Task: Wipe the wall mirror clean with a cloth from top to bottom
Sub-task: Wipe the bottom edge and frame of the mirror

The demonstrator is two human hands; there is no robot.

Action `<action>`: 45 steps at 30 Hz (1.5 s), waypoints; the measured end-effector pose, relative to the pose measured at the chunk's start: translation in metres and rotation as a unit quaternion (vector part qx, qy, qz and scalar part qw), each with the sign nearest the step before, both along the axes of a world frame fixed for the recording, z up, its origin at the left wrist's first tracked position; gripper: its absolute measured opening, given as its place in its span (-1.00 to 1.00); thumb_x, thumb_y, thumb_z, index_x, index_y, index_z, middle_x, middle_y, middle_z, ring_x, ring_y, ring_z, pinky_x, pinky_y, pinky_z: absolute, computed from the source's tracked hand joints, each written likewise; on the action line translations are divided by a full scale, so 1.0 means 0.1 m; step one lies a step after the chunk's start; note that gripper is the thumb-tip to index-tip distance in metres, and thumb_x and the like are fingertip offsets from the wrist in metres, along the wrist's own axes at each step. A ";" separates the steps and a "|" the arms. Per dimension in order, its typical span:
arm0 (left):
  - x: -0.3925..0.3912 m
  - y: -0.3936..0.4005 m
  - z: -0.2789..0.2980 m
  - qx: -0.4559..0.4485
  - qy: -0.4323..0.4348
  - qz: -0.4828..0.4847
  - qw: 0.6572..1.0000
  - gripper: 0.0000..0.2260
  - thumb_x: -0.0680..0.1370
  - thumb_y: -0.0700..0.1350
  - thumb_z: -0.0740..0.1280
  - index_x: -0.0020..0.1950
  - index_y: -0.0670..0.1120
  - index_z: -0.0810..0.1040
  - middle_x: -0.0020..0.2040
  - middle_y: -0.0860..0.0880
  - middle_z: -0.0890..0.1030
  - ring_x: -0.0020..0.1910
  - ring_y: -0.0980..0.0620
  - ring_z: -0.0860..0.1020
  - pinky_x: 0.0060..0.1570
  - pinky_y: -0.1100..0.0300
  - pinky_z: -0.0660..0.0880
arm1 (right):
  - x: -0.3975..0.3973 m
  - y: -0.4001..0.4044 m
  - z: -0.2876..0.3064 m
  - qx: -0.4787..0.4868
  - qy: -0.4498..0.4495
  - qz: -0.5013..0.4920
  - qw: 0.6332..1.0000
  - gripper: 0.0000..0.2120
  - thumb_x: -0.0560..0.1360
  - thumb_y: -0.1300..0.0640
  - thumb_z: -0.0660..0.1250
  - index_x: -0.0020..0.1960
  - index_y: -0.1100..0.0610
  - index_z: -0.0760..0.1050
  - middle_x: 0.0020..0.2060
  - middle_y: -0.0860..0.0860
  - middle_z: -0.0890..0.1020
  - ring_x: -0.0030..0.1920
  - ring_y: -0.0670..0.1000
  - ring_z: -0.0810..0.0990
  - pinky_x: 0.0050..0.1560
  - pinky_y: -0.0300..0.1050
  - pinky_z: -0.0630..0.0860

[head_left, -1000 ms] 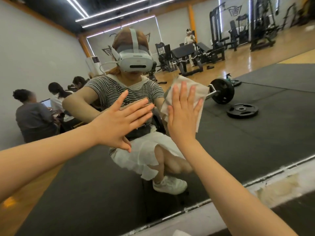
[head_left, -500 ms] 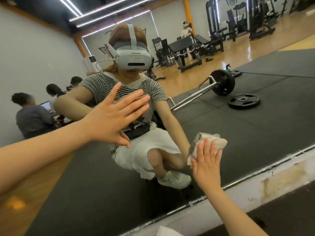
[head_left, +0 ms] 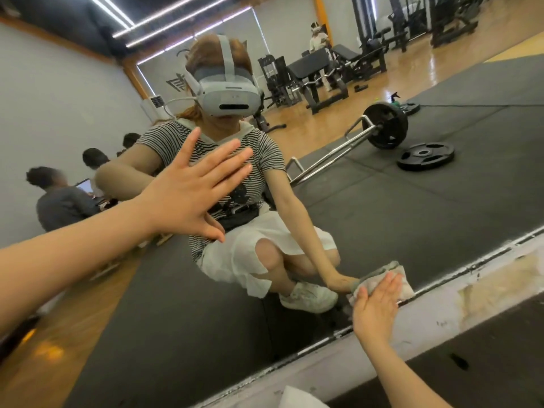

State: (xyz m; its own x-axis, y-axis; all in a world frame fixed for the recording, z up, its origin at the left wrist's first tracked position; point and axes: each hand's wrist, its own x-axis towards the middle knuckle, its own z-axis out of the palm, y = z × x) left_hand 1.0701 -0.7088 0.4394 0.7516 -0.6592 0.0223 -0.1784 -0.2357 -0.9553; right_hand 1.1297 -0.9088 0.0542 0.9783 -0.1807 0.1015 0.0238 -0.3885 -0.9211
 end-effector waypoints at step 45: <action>0.39 -0.71 -0.06 -0.143 -0.034 -0.086 0.985 -0.37 0.52 0.12 0.14 0.50 -0.20 0.29 0.50 -0.21 0.29 0.51 -0.17 0.18 0.48 -0.21 -0.01 | 0.56 -0.21 2.30 -0.158 -0.377 0.002 0.913 -0.32 0.58 -0.15 -0.05 0.52 -0.05 -0.39 0.54 0.03 -0.20 0.52 -0.04 -0.33 0.49 0.04 -0.29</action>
State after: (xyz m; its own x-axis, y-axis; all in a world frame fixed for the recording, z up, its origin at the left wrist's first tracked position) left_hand 1.1087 -0.7799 0.4336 0.6202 -0.7356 0.2725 -0.1760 -0.4690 -0.8655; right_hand 1.1855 -0.9293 0.2845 0.6096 -0.0224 0.7924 0.6060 -0.6313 -0.4840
